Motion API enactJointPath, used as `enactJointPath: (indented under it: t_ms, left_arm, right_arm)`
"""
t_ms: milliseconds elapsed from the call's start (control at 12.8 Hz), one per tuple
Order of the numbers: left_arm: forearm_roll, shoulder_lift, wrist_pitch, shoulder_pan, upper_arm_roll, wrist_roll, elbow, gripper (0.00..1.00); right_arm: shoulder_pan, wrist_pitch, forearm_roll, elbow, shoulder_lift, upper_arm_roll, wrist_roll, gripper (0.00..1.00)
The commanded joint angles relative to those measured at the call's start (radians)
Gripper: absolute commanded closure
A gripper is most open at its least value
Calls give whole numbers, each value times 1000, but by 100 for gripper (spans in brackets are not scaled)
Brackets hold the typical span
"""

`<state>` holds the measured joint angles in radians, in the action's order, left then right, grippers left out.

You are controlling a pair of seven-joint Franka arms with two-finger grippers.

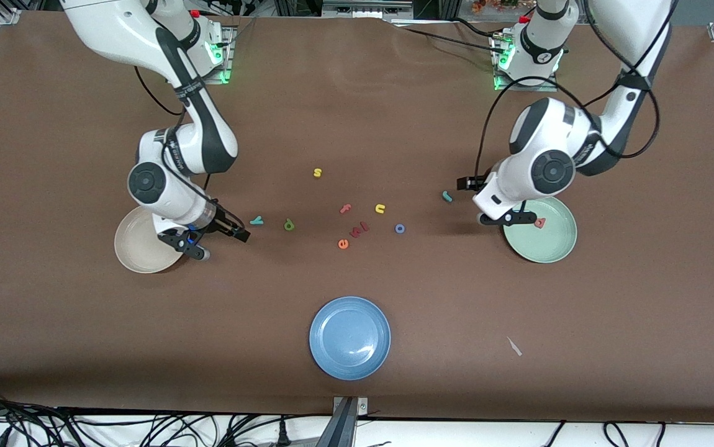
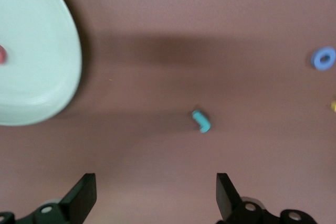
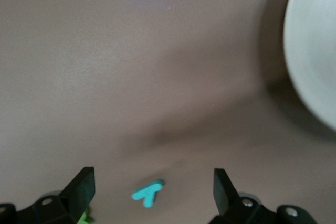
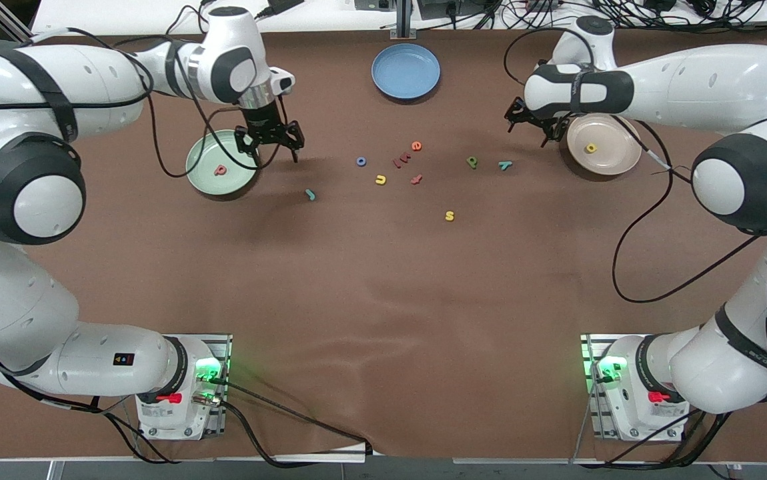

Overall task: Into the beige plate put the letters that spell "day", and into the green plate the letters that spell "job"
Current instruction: 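Grasp the cyan j with the left gripper while the right gripper grasps green p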

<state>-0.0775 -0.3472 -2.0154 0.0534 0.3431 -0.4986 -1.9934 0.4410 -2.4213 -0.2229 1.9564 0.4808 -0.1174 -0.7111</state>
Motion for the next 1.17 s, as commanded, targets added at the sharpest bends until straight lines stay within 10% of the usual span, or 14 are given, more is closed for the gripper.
enactJointPath:
  t_ms: [0, 779, 1091]
  left_arm:
    - [-15, -61, -93, 60, 0, -231, 2, 0]
    - [43, -164, -313, 128, -1, -604, -70, 1]
    - [50, -170, -315, 105, -1, -620, -81, 47]
  right_arm:
    - [37, -54, -12, -16, 30, -2, -201, 0]
    - [160, -48, -10, -178, 149, -2, -450, 0]
    - [171, -23, -7, -182, 179, -2, -450, 0]
